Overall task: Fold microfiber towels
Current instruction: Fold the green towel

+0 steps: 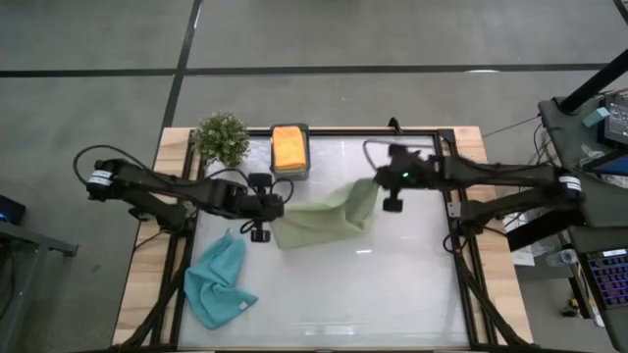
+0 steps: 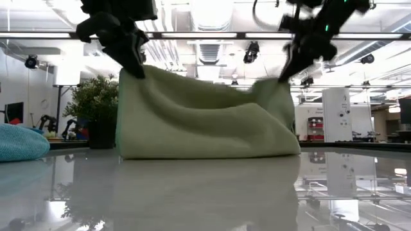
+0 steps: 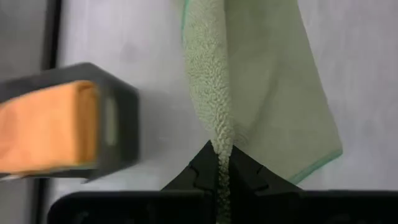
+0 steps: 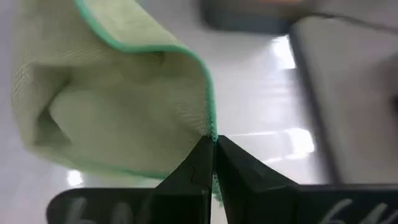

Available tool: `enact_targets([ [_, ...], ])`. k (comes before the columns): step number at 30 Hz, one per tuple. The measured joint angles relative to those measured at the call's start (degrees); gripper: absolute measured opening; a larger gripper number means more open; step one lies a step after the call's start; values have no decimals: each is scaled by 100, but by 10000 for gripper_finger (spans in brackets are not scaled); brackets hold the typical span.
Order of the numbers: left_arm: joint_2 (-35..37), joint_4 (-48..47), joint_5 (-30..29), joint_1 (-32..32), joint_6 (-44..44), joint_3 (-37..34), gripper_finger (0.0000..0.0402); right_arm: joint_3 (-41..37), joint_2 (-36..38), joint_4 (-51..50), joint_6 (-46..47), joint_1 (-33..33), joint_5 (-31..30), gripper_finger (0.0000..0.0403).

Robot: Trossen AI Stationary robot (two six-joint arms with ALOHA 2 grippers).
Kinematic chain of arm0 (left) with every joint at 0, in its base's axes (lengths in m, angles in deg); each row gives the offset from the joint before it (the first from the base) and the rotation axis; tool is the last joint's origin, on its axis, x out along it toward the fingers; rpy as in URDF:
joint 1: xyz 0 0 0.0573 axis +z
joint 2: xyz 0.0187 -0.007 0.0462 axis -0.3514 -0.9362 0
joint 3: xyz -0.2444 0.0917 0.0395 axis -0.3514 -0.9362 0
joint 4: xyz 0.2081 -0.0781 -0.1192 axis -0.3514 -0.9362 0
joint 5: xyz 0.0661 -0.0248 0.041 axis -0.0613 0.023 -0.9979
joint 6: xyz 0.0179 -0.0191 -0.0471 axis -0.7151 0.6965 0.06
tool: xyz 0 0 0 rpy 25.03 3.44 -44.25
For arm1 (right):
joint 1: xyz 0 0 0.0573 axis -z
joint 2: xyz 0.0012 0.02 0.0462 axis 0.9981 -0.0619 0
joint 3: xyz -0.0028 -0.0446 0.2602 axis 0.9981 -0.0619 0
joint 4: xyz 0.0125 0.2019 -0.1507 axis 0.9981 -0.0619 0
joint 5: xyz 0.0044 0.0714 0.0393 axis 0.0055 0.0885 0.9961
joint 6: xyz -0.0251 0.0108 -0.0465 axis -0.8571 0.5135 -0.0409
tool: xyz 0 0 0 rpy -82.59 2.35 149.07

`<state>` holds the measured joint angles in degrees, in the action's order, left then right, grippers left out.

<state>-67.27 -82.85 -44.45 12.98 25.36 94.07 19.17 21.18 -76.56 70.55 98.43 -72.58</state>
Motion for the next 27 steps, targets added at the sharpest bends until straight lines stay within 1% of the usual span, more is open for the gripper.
enact_targets([
  [1,46,-39,-31,61,-153,27,0,169,137,-182,-103,1,-292,9],
  [4,233,-35,-93,300,-709,143,0,650,429,-484,-519,1,-1481,9],
  [5,283,-29,-225,392,-903,202,0,802,488,-504,-682,5,-1778,9],
  [7,353,48,-858,543,-1327,345,0,1120,577,-503,-932,3,-2223,9],
  [10,414,175,-2048,646,-2165,594,0,1609,595,-543,-1232,3,-2541,9],
  [11,432,226,-2276,649,-2498,683,0,1764,590,-596,-1315,3,-2559,8],
  [12,441,265,-2382,646,-2807,777,0,1915,569,-636,-1395,3,-2561,8],
  [13,446,348,-2415,638,-3077,864,0,2070,565,-668,-1469,1,-2579,8],
  [15,447,500,-2421,638,-3328,1047,0,2368,554,-755,-1605,0,-2604,8],
  [17,447,520,-2425,636,-3245,1213,0,2666,539,-972,-1571,-25,-2603,8],
  [19,456,540,-2423,603,-3018,1269,0,2909,538,-1409,-1312,-61,-2562,8],
  [21,466,521,-2397,544,-2891,1221,0,3050,544,-1934,-939,-120,-2294,8],
  [23,475,501,-2179,451,-2874,1105,0,3067,545,-2443,-508,-186,-1854,8],
  [24,476,506,-1962,416,-2845,1043,0,3049,545,-2653,-307,-217,-1619,8],
  [27,419,504,-920,326,-2509,858,0,2901,538,-3152,301,-340,-808,8],
])
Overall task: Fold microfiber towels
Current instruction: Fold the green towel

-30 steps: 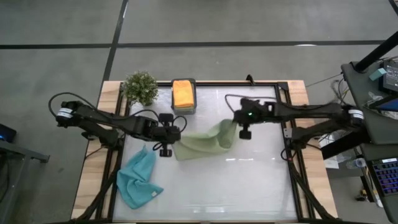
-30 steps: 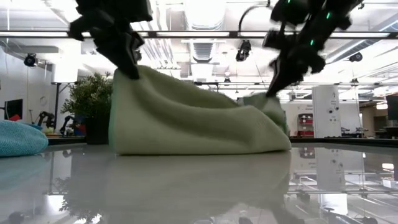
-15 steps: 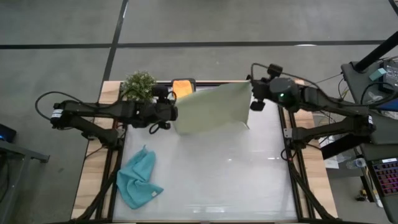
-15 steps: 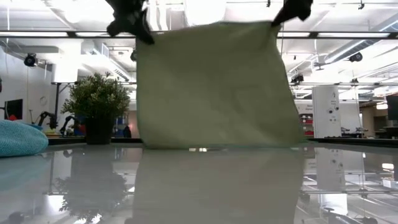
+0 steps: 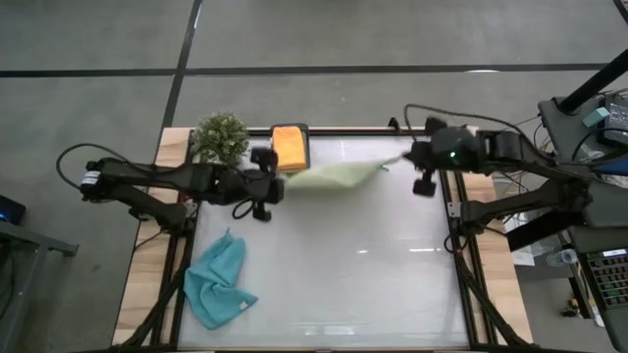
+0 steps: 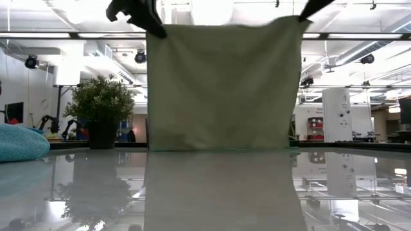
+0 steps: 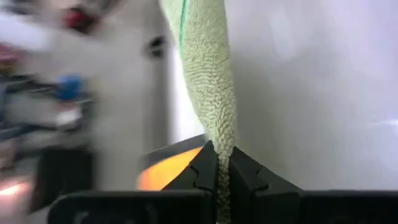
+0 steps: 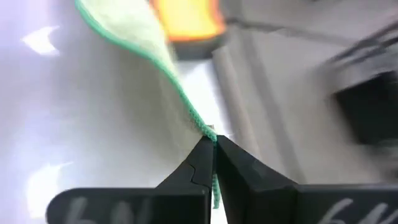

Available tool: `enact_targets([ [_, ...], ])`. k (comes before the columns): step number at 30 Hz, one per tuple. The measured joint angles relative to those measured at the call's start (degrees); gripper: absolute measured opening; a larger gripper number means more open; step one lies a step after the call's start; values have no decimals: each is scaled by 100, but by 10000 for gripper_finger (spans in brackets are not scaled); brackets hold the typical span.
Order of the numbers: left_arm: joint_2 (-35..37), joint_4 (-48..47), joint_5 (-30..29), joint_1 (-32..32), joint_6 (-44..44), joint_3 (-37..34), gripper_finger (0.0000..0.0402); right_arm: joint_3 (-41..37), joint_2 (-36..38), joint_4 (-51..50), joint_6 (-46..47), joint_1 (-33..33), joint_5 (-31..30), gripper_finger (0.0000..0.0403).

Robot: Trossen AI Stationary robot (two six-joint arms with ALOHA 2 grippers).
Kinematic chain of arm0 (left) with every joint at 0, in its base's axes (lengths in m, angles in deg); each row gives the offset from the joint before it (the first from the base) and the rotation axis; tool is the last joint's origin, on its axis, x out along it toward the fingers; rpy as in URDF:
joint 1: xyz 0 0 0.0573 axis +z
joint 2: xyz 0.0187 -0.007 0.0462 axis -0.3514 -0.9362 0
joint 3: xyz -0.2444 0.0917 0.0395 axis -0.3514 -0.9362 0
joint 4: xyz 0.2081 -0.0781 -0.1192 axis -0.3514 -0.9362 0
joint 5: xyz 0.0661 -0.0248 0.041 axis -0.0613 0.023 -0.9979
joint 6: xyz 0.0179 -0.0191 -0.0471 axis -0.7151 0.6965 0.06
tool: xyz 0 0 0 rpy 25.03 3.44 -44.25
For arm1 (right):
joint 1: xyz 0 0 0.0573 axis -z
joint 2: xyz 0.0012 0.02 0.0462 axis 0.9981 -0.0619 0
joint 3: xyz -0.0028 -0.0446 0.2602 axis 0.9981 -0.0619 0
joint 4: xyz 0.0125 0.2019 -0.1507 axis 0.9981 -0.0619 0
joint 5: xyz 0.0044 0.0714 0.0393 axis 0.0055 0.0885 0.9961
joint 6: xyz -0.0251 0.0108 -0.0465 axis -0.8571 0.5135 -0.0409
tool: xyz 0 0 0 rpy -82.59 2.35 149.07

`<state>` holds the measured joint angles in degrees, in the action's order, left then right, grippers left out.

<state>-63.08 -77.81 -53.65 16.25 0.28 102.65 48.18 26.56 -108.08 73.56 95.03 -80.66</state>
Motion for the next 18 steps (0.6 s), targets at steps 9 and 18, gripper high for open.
enact_targets([
  [9,-427,478,1479,-648,1519,-557,0,-832,10,-298,1515,-796,1994,8],
  [18,-1247,1488,2102,-1244,2616,-1219,0,-2032,-171,602,2827,-1705,3168,8],
])
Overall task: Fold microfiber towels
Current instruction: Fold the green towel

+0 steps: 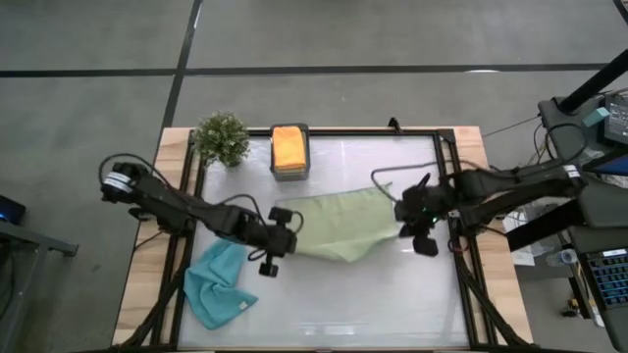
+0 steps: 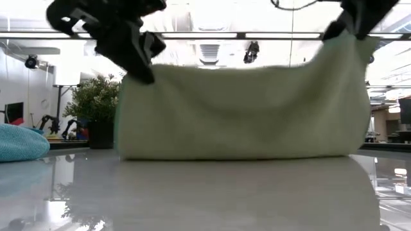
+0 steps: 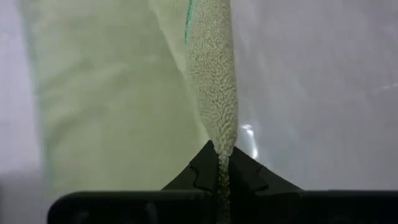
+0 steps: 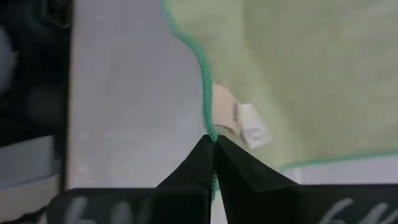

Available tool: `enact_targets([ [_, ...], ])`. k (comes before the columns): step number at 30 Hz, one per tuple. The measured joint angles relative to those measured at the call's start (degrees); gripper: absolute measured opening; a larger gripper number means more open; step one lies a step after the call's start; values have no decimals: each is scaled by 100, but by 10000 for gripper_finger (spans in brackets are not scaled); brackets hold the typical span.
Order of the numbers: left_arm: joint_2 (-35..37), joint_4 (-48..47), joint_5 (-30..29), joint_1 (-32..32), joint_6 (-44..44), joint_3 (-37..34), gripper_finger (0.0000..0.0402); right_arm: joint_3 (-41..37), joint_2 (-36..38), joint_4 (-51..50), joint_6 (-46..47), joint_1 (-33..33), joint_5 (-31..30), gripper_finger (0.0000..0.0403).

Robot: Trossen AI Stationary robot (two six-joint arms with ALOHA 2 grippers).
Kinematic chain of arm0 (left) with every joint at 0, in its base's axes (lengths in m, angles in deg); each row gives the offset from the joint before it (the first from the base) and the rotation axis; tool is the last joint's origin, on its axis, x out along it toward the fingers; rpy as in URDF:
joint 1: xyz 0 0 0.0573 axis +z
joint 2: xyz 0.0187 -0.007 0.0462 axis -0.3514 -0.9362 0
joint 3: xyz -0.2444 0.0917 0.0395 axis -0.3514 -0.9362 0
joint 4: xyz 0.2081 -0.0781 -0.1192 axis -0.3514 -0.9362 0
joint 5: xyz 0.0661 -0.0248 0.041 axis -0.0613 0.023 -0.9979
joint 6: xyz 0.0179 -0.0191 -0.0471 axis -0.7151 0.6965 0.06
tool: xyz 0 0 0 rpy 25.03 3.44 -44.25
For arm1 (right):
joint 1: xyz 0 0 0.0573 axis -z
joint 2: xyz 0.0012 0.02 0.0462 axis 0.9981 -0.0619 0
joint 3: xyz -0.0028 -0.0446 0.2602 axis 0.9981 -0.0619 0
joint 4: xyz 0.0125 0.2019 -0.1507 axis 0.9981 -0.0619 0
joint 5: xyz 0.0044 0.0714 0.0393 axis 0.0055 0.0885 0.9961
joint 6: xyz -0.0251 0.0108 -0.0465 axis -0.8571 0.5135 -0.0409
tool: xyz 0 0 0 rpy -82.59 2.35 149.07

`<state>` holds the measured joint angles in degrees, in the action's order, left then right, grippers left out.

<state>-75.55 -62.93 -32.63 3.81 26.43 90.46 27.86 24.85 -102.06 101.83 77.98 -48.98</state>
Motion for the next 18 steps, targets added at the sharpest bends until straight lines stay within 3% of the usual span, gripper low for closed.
enact_targets([
  [3,-358,138,290,-157,322,-5,0,-432,-93,533,396,-253,334,8],
  [7,-753,289,1130,-237,833,-11,10,-841,-259,1098,837,-504,641,8],
  [12,-958,372,1931,-243,1570,-11,63,-1021,-598,1578,1115,-694,1001,8],
  [18,-960,380,1981,-330,1925,-11,137,-884,-1075,1585,1130,-963,1109,8],
])
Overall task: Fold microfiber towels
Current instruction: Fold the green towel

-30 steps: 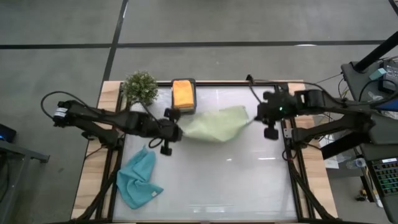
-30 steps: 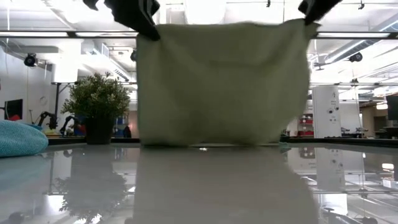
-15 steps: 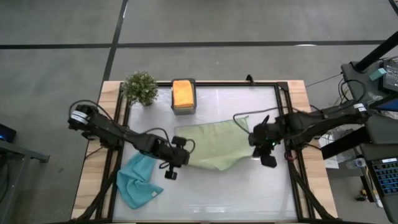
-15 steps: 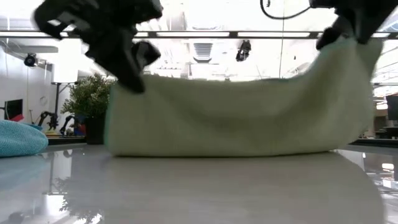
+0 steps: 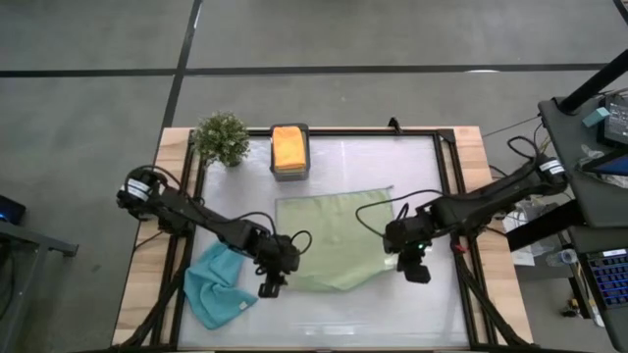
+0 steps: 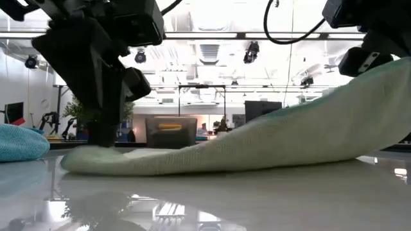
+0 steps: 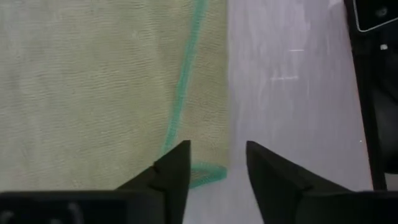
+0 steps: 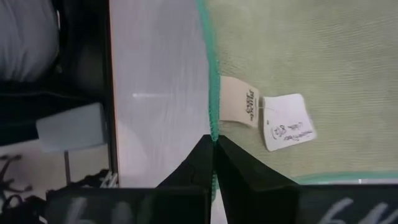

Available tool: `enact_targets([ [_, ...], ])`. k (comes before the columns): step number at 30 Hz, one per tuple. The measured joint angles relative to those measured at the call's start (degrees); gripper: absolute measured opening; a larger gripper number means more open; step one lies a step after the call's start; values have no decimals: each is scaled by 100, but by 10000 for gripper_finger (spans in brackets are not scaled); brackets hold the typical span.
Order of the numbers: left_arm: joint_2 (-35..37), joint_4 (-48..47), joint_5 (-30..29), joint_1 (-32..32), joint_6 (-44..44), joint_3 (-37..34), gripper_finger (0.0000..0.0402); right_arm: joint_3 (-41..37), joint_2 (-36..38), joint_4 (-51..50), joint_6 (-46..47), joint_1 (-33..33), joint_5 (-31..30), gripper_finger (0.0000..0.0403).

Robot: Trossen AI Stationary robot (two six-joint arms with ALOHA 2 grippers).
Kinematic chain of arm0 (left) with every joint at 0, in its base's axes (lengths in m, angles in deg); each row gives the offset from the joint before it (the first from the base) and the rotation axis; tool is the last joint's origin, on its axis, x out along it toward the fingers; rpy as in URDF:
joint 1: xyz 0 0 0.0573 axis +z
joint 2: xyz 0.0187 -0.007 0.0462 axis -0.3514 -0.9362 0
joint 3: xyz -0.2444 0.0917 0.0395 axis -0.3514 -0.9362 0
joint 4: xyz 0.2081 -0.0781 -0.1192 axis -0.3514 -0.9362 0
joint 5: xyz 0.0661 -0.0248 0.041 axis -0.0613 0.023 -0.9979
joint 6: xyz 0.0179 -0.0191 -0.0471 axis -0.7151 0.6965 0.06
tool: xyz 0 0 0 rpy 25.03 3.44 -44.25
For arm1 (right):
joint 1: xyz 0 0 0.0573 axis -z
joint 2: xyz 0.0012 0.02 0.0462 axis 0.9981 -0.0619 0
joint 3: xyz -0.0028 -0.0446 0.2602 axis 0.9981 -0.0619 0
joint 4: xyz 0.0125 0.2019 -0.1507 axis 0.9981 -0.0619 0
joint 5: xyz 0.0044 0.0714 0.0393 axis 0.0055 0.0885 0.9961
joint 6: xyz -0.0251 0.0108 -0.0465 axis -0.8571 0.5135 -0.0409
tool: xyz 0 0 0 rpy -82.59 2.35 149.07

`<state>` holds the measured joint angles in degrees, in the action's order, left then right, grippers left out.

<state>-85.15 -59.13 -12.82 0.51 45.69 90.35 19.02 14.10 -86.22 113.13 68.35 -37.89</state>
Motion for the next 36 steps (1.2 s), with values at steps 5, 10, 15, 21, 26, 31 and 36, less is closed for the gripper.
enact_targets([
  [5,0,319,-336,-28,-101,-24,182,166,-395,14,25,-251,-18,8],
  [10,0,544,-793,-32,-97,-232,186,316,-753,31,59,-456,-22,8],
  [15,0,548,-774,-85,442,-510,186,403,-916,55,61,-617,-43,8],
  [21,0,1060,-730,-187,622,-706,186,403,-942,92,101,-682,-262,8],
  [26,0,1278,-728,-219,746,-807,182,401,-937,94,114,-691,-329,8],
  [31,-51,1325,-688,-218,754,-813,148,400,-935,96,107,-691,-371,8],
  [36,-277,1399,-649,-218,755,-824,119,395,-959,109,92,-691,-376,8],
])
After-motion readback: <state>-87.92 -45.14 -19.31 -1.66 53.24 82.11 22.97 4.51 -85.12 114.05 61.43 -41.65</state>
